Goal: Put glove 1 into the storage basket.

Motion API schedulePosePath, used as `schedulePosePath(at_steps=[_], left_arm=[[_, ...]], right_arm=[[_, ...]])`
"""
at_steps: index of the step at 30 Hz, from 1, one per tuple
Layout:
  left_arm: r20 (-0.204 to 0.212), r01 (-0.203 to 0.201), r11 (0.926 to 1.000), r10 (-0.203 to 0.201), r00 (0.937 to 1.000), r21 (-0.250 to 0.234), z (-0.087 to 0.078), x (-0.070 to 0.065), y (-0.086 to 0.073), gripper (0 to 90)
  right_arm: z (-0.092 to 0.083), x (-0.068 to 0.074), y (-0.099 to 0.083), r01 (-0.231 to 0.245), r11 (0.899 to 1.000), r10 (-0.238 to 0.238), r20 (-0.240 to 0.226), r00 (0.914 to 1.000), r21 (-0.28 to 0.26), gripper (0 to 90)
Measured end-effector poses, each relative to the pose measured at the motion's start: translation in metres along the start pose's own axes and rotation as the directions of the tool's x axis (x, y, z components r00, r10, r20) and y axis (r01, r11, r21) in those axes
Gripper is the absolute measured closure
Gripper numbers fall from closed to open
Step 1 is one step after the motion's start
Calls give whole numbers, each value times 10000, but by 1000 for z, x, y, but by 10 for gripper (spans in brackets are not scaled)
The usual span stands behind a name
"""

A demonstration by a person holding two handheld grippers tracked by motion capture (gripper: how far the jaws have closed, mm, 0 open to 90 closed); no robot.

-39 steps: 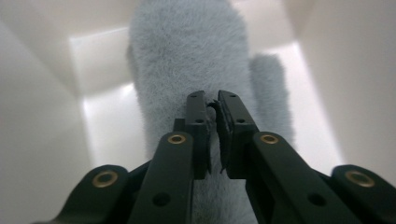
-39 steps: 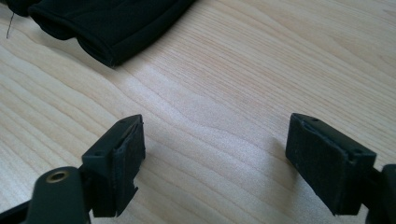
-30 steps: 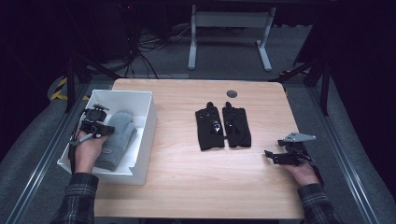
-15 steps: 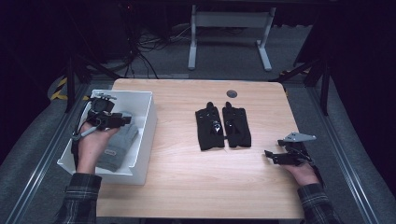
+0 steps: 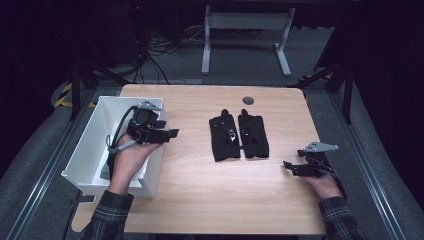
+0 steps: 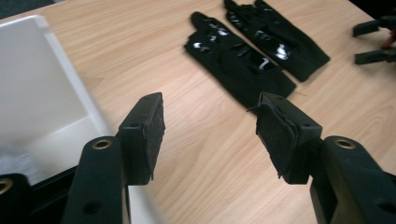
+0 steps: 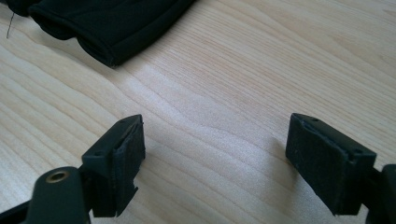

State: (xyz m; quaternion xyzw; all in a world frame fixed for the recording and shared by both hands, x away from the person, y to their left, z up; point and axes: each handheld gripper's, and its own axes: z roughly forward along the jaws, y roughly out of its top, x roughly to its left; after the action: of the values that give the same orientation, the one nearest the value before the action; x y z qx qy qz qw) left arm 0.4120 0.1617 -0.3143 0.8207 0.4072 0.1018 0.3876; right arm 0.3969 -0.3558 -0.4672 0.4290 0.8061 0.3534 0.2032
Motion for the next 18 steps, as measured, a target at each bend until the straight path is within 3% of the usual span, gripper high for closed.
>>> schedulePosePath(at_steps=[1,3,6,9,18], left_arm=[[144,-136,9999,136,9998,6,5,-9,1,418],[221,-220,9998,220,9995,-18,7,-12,1,411],[449,-442,9990,440,9980,19,21,-27,0,400],[411,-648,9977,640,9971,179,33,-38,-2,373],[557,-1056,9918,1017,9933,724,74,-58,-21,283]], right_arm=[[0,0,0,1,10000,-1,0,10000,0,199],[0,0,0,3,10000,-3,0,10000,1,199],[0,0,0,1,10000,-1,-2,10000,1,199],[0,0,0,9,10000,-9,-9,10000,2,199],[0,0,0,34,10000,-35,-29,10000,-4,202]])
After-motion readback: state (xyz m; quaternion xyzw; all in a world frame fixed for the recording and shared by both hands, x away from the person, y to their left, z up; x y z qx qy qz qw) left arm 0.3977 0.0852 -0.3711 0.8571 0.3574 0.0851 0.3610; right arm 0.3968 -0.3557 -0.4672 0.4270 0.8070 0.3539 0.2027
